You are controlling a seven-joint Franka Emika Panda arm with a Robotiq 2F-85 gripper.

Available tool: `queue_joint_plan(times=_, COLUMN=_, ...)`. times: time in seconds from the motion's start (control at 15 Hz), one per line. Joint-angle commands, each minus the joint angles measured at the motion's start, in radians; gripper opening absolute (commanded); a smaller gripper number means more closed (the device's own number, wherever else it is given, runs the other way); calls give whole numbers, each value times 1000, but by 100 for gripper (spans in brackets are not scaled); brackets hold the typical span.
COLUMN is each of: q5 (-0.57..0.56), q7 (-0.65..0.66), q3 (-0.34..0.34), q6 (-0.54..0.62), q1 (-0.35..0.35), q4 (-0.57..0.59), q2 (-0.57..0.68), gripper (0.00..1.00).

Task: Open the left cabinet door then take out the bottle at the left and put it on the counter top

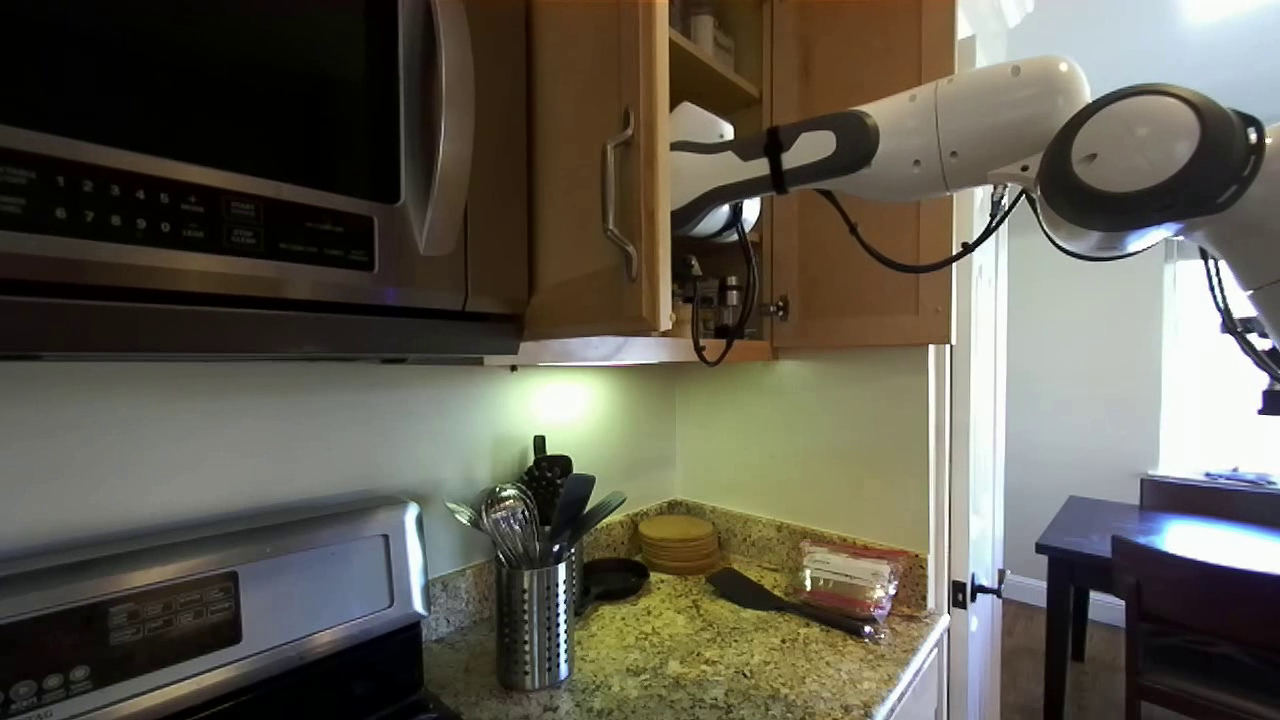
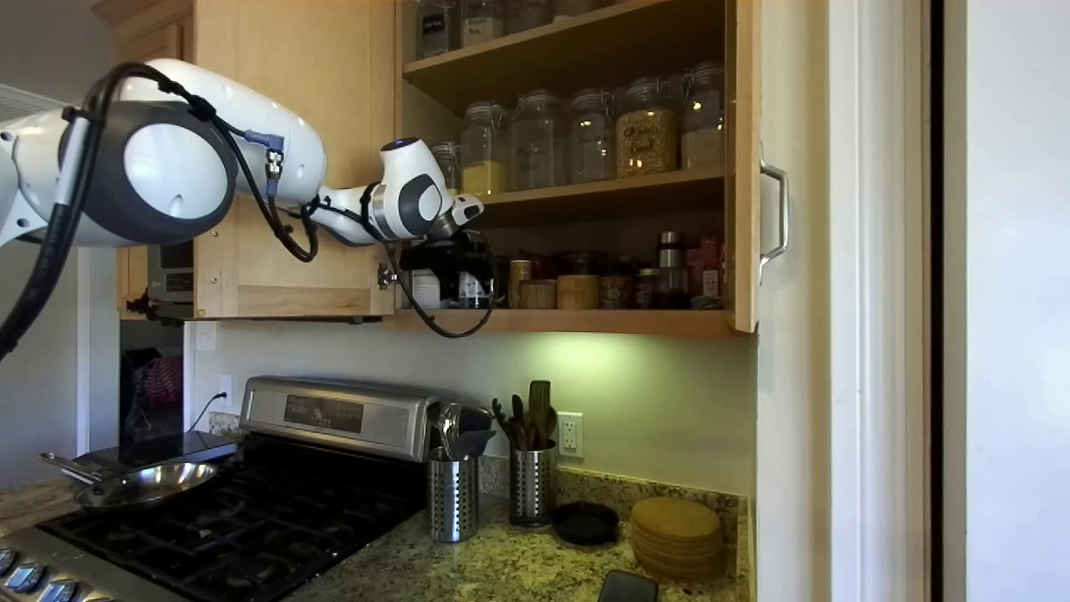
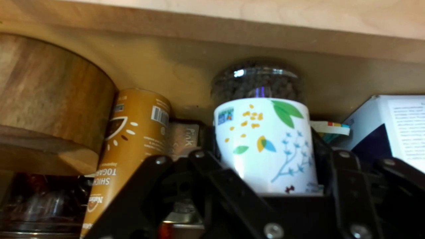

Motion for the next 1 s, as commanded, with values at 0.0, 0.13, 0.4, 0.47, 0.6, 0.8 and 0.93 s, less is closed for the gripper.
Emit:
queue_joint_plan(times=0.0, q5=5, q7=14, q3=1, q6=38, q1=-4, q4=-108, q2=-84, gripper=38)
queue_joint_plan(times=0.13, q5=13, q7=12, q3=6, q6=54, q1=-10, q4=-158, q2=-130, gripper=38)
queue_joint_plan(times=0.4, q5=11, q7=21, q3=1, q6=91, q1=-13, q4=-275, q2=-243, gripper=38)
queue_joint_plan(times=0.47, q5=6, q7=28, q3=-2, q6=92, q1=-12, q4=-313, q2=-279, gripper=38)
queue_joint_plan(times=0.6, q5=-1, q7=43, q3=-6, q6=94, q1=-8, q4=-393, q2=-349, gripper=38)
queue_joint_plan(times=0.8, q5=-40, q7=119, q3=-12, q6=85, q1=1, q4=-520, q2=-449, gripper=38)
queue_joint_plan(times=0.93, q5=-60, q7=179, q3=-31, q6=75, q1=23, q4=-608, q2=-512, gripper=38)
